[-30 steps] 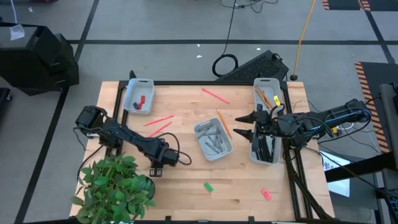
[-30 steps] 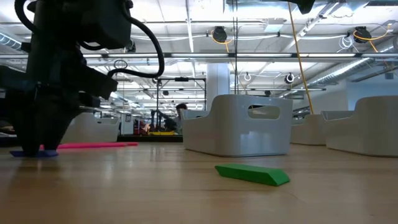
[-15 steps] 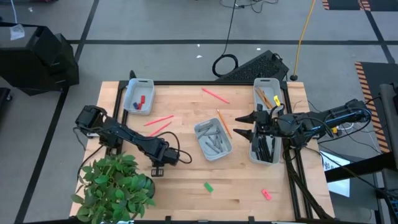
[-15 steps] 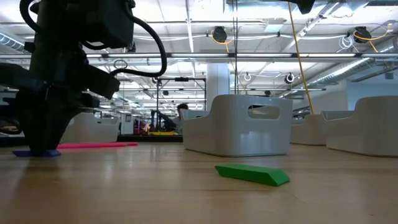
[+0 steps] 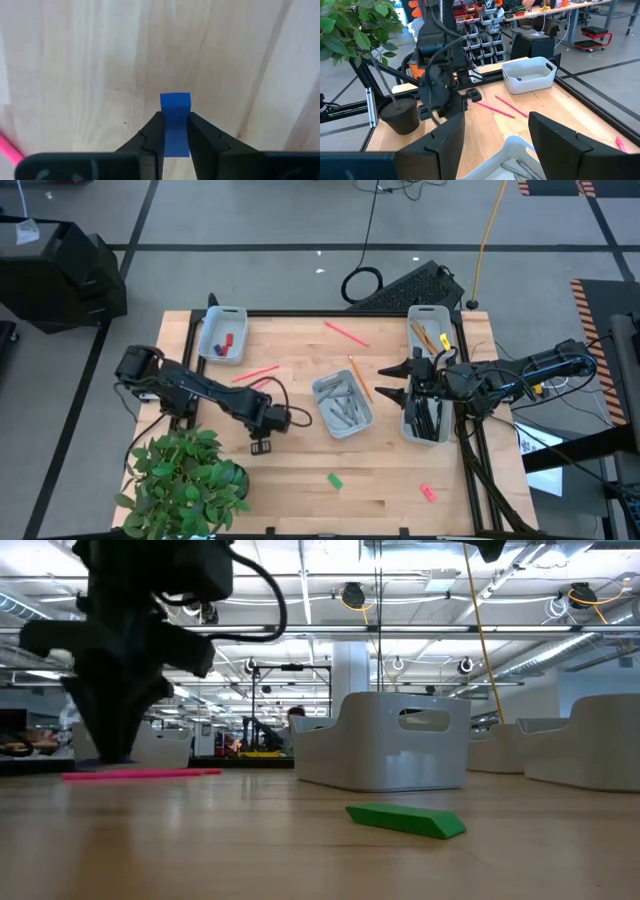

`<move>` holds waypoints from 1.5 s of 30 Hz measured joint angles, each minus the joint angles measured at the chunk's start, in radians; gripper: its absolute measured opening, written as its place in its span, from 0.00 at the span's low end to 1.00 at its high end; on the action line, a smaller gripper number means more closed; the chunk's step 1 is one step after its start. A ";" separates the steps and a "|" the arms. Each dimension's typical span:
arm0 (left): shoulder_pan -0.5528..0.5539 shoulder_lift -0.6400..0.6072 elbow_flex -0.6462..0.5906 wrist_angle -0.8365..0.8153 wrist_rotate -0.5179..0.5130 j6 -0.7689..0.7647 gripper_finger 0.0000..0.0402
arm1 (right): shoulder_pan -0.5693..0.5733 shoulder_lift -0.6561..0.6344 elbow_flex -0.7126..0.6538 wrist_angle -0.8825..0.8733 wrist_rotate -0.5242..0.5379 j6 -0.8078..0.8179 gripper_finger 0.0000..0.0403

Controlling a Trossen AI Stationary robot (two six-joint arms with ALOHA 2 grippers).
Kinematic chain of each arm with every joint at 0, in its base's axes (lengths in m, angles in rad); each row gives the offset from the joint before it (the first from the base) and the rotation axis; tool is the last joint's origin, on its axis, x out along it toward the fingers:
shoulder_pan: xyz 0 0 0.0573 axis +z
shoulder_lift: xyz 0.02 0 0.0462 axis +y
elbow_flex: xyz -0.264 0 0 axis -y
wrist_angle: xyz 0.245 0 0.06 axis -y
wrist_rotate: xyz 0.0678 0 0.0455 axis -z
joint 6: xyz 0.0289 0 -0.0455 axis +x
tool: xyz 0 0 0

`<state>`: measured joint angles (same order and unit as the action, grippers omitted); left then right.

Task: Sort crayons/erasers/pens/pencils in bins
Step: Put the violet eraser into the top left gray bin

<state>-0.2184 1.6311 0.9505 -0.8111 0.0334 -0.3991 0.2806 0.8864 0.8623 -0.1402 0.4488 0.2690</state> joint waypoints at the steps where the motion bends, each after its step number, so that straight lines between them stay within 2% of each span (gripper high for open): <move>1: 0.014 -0.011 0.005 -0.001 0.003 -0.003 0.18 | 0.000 0.000 0.000 0.000 0.000 0.000 0.53; 4: 0.071 -0.055 0.039 -0.051 -0.015 -0.002 0.18 | 0.000 0.000 0.000 0.000 0.000 0.000 0.53; 8: 0.191 -0.115 0.095 -0.157 -0.088 0.000 0.18 | -0.002 0.000 0.000 0.000 0.000 0.000 0.53; 12: 0.370 -0.162 0.152 -0.217 -0.189 -0.028 0.18 | -0.020 0.000 0.000 0.001 0.000 0.000 0.53; 17: 0.628 -0.180 0.201 -0.235 -0.256 -0.047 0.18 | -0.043 0.000 0.000 0.001 -0.004 0.017 0.53; 22: 0.863 -0.155 0.190 -0.232 -0.323 -0.153 0.18 | -0.045 0.000 0.000 0.001 -0.004 0.051 0.53; 25: 0.963 -0.128 0.170 -0.230 -0.377 -0.203 0.18 | -0.045 0.000 0.000 0.001 -0.005 0.076 0.53; 28: 1.024 -0.092 0.136 -0.205 -0.381 -0.219 0.18 | -0.045 0.000 0.000 0.000 -0.005 0.086 0.53; 35: 1.083 0.017 0.062 -0.116 -0.382 -0.278 0.18 | -0.045 0.000 0.000 0.000 -0.004 0.086 0.53; 41: 1.144 0.088 0.056 -0.119 -0.378 -0.317 0.18 | -0.045 0.000 0.000 0.000 -0.003 0.080 0.53; 45: 1.176 0.117 0.056 -0.117 -0.338 -0.323 0.18 | -0.045 0.000 0.000 0.000 -0.002 0.077 0.53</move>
<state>0.9580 1.7479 1.0065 -0.9278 -0.3046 -0.7222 0.2352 0.8864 0.8623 -0.1398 0.4469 0.3462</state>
